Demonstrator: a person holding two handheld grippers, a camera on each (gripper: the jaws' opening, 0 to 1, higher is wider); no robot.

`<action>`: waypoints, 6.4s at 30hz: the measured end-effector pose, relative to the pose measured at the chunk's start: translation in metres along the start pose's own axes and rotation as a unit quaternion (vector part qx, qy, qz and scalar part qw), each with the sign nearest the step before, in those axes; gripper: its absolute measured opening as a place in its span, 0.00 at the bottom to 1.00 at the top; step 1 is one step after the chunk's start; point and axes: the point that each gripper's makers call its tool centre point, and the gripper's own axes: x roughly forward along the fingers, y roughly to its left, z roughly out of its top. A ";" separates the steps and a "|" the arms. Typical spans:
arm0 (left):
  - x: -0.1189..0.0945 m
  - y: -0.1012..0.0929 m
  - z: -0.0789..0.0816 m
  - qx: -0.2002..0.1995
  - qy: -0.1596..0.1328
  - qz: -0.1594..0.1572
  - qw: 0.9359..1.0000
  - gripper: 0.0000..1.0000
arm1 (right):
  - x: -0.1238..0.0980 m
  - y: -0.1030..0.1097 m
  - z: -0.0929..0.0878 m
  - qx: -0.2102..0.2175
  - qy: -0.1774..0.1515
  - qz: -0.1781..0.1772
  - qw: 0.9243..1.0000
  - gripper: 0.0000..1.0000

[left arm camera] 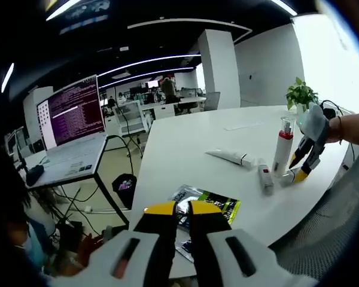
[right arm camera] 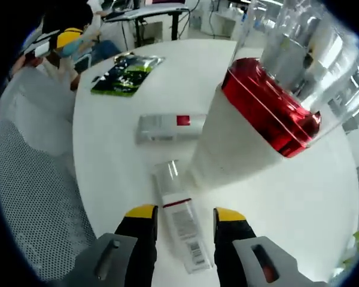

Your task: Arrange the skincare products in the storage area until every visible bottle or jar stands upright without overlapping.

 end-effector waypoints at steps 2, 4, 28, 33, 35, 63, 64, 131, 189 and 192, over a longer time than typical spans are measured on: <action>0.000 -0.001 -0.001 0.004 0.002 -0.002 1.000 0.03 | 0.001 0.001 -0.001 0.001 0.003 0.001 1.000 0.32; 0.001 -0.001 -0.002 0.005 0.005 -0.003 1.000 0.03 | 0.001 0.001 -0.002 0.001 0.005 0.002 1.000 0.30; 0.001 0.002 -0.003 -0.007 0.008 0.002 1.000 0.10 | 0.001 0.020 0.003 -0.023 0.040 -0.008 0.999 0.16; 0.003 0.001 0.004 0.022 0.014 0.000 1.000 0.14 | -0.003 0.030 0.004 -0.033 0.030 0.007 0.999 0.15; 0.003 0.003 0.010 0.046 0.012 0.001 0.999 0.13 | -0.008 0.028 0.006 -0.051 0.029 -0.002 0.998 0.15; 0.091 -0.146 0.074 -0.093 0.052 -0.251 0.962 0.21 | -0.066 0.026 0.091 0.084 -0.264 0.007 0.961 0.16; 0.091 -0.148 0.069 -0.100 0.055 -0.259 0.959 0.21 | -0.066 0.025 0.092 0.079 -0.266 0.003 0.961 0.16; 0.060 -0.204 0.063 -0.234 0.107 -0.401 0.879 0.26 | -0.038 0.007 0.055 0.043 -0.213 -0.035 0.975 0.16; 0.060 -0.202 0.055 -0.251 0.129 -0.393 0.875 0.25 | -0.036 -0.024 0.002 0.092 -0.115 -0.092 0.985 0.16; 0.060 -0.203 0.055 -0.250 0.130 -0.395 0.874 0.25 | -0.043 -0.028 0.002 0.092 -0.119 -0.102 0.983 0.20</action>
